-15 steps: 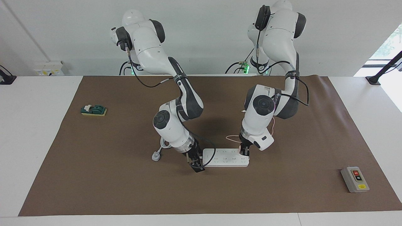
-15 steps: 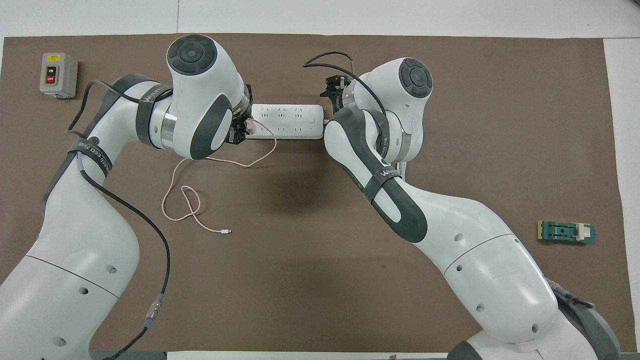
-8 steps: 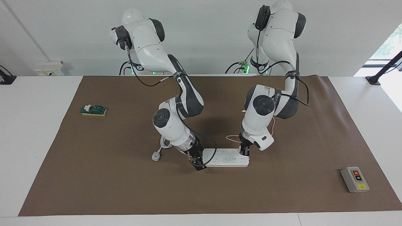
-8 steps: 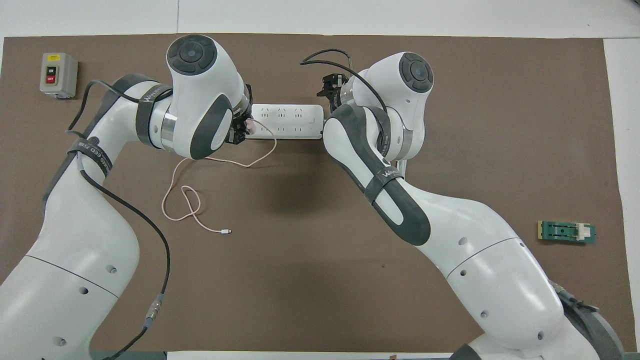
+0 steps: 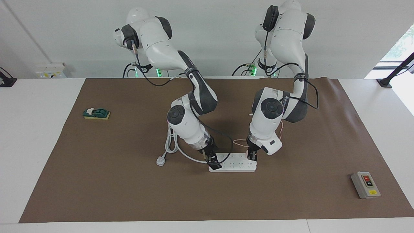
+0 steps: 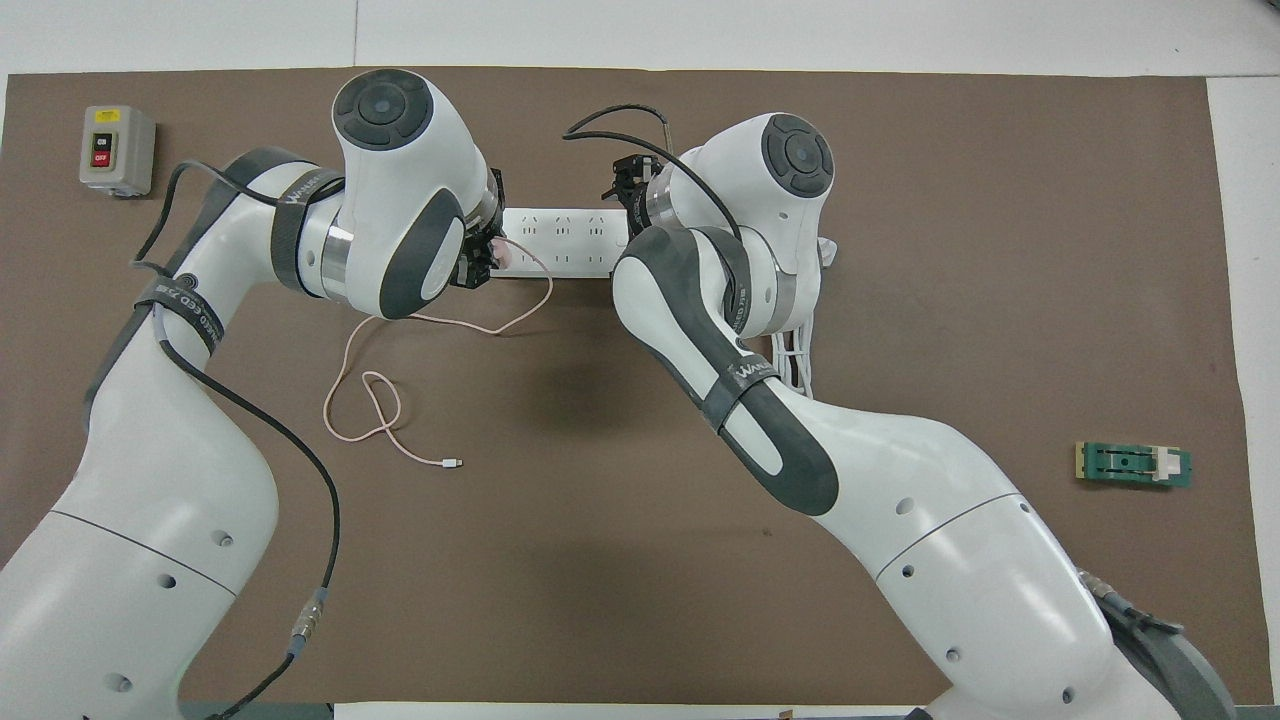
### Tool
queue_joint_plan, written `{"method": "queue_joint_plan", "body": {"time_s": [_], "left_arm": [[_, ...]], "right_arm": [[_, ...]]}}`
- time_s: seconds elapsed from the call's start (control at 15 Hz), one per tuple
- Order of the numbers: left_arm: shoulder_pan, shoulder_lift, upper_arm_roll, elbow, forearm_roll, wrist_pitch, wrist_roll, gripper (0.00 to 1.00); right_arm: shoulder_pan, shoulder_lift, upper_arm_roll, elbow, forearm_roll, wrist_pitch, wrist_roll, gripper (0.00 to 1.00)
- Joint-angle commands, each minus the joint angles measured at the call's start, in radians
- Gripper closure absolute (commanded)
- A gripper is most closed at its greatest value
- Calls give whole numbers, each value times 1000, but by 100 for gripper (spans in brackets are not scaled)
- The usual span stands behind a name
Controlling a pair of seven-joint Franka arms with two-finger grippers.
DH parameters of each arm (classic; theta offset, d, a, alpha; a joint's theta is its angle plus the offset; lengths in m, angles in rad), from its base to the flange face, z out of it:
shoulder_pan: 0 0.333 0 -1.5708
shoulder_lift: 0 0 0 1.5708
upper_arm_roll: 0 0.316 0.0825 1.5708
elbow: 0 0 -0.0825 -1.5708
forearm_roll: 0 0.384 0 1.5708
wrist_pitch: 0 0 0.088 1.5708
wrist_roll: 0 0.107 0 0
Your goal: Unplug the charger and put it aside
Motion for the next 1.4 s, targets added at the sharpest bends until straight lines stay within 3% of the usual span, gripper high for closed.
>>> {"method": "queue_joint_plan", "body": {"time_s": [0.0, 0.33, 1.33], "left_arm": [[9, 10, 15, 15, 16, 19, 33, 100], [12, 5, 15, 15, 16, 5, 53, 100], [21, 8, 15, 15, 17, 3, 68, 100]], "right_arm": [[3, 0, 3, -17, 22, 28, 7, 0], [17, 0, 3, -59, 21, 89, 4, 0], [-23, 56, 3, 10, 4, 63, -25, 0]]}}
